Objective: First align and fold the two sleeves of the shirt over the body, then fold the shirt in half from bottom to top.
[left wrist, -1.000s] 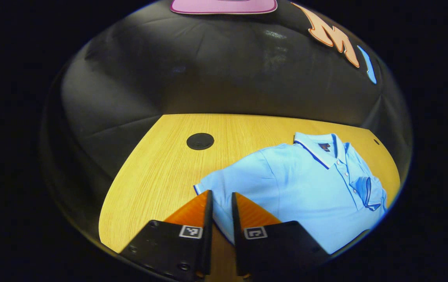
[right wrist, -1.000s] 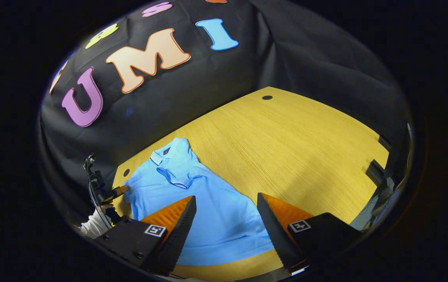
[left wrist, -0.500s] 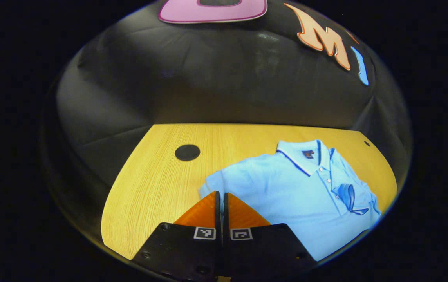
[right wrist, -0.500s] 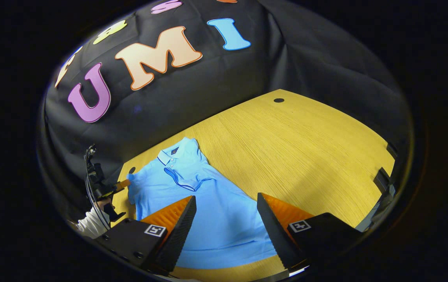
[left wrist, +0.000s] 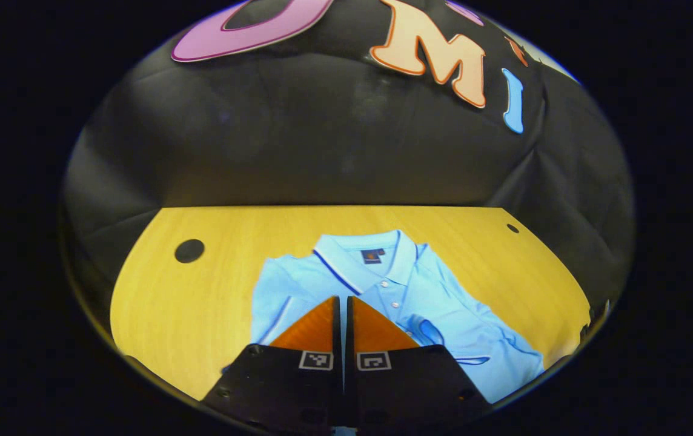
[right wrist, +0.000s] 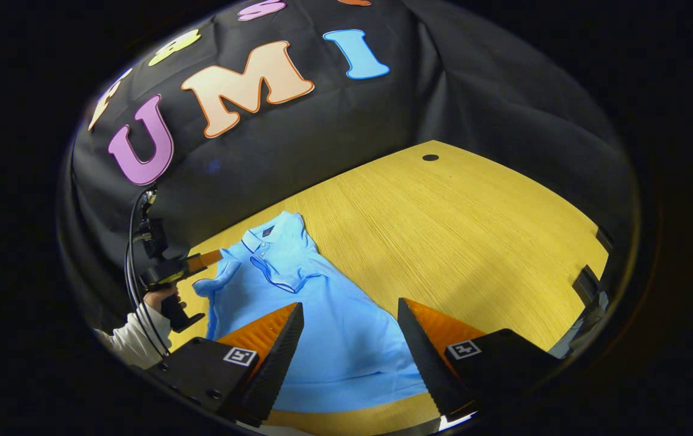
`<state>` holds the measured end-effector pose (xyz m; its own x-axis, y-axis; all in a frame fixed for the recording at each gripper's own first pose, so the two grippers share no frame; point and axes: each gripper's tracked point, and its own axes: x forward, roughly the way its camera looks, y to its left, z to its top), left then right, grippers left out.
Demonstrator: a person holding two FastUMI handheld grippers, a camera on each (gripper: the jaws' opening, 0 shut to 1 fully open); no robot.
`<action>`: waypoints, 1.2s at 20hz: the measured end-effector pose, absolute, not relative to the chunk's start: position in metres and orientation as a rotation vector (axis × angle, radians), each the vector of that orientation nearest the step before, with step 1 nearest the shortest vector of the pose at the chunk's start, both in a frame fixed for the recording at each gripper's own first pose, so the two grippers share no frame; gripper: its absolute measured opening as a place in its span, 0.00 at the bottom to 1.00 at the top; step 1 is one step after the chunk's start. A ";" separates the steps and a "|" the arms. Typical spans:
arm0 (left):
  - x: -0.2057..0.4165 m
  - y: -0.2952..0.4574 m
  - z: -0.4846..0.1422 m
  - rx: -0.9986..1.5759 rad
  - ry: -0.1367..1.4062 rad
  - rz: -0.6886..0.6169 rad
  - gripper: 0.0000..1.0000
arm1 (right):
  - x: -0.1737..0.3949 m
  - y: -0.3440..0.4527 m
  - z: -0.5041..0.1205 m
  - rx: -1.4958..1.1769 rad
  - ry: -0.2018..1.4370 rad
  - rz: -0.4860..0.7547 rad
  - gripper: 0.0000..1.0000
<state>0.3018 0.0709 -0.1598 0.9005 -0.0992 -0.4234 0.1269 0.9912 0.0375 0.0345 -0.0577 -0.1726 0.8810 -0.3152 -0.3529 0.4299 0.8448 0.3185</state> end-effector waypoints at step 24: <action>-0.032 0.114 -0.228 0.144 0.511 0.145 0.96 | -0.025 -0.024 -0.289 0.074 0.499 -0.098 0.98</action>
